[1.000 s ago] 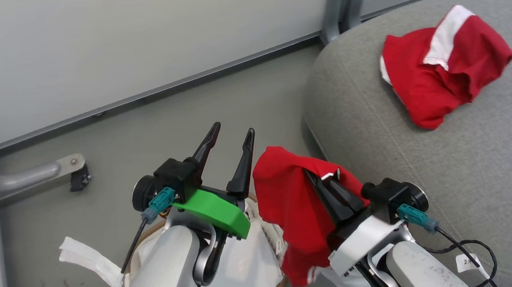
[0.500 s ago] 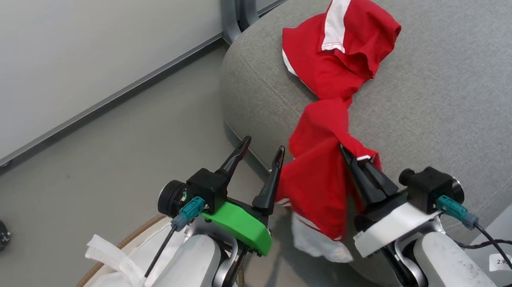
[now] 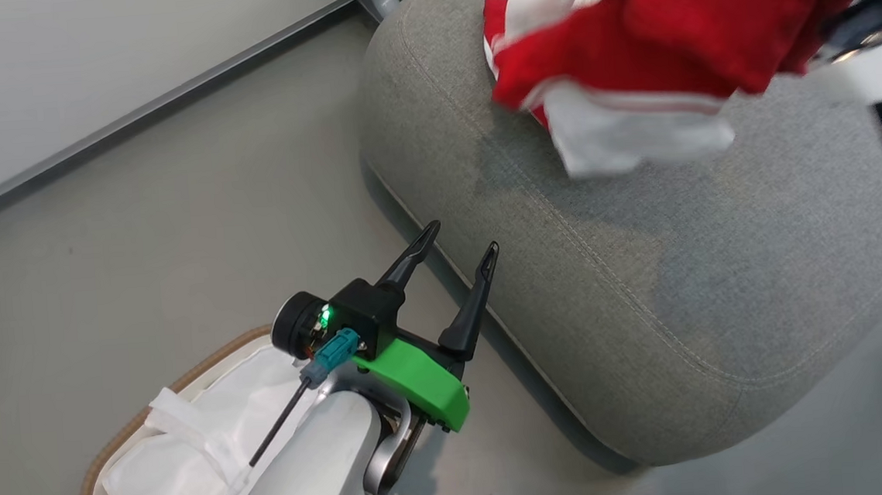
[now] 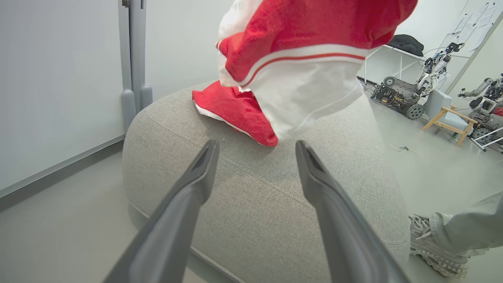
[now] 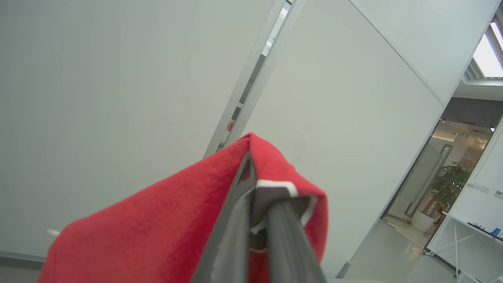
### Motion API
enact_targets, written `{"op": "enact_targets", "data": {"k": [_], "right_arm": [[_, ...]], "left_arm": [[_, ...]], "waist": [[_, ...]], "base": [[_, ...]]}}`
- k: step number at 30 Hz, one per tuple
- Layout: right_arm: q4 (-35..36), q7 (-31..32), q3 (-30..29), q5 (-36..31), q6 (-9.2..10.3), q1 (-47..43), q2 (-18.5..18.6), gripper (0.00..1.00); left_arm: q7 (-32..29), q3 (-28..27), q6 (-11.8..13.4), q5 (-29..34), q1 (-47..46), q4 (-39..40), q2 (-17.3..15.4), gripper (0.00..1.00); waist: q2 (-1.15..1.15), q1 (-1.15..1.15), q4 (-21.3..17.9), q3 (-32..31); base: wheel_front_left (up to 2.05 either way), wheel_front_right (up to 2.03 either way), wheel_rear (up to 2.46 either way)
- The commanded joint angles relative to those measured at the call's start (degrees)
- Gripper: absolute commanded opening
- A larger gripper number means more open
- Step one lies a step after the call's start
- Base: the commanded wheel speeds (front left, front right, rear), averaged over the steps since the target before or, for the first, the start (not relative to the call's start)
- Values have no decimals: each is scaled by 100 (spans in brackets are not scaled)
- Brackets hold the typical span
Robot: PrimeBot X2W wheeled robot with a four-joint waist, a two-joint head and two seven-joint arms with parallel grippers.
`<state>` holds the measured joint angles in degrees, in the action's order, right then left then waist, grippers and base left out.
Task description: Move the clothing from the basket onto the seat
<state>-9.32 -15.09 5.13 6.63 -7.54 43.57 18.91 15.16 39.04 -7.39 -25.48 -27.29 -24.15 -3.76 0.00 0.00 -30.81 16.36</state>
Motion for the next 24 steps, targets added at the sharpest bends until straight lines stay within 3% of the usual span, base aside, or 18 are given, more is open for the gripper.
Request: {"op": "enact_targets", "data": {"k": [1, 6, 12, 17, 24], "right_arm": [[-96, -11, -103, -73, 10, 291, 206, 0], [-696, -11, -458, -225, 10, 1240, 1022, 0], [-1495, 69, -858, -589, 10, 1730, 1359, 0], [-2131, 56, -1173, -770, 9, 1620, 1200, 0], [-3026, 1, -1688, -1070, 10, 939, 614, 0]], "left_arm": [[-3, 23, -16, 18, -151, 22, -75, 100], [-3, 158, -16, 8, -431, 17, -159, 100], [-3, 538, -16, 80, -840, -16, -219, 100], [-4, 889, -17, 40, -1162, 51, -228, 100], [-3, 1088, -17, -38, -1435, 135, -223, 100]], "waist": [[0, 0, 241, 300], [0, 0, 595, 747], [0, 0, 1086, 1279], [0, 0, 1485, 1660], [0, 0, 1857, 2035]], "base": [[0, 0, 0], [0, 0, 0], [0, 0, 0], [0, 0, 0], [0, 0, 0]]}}
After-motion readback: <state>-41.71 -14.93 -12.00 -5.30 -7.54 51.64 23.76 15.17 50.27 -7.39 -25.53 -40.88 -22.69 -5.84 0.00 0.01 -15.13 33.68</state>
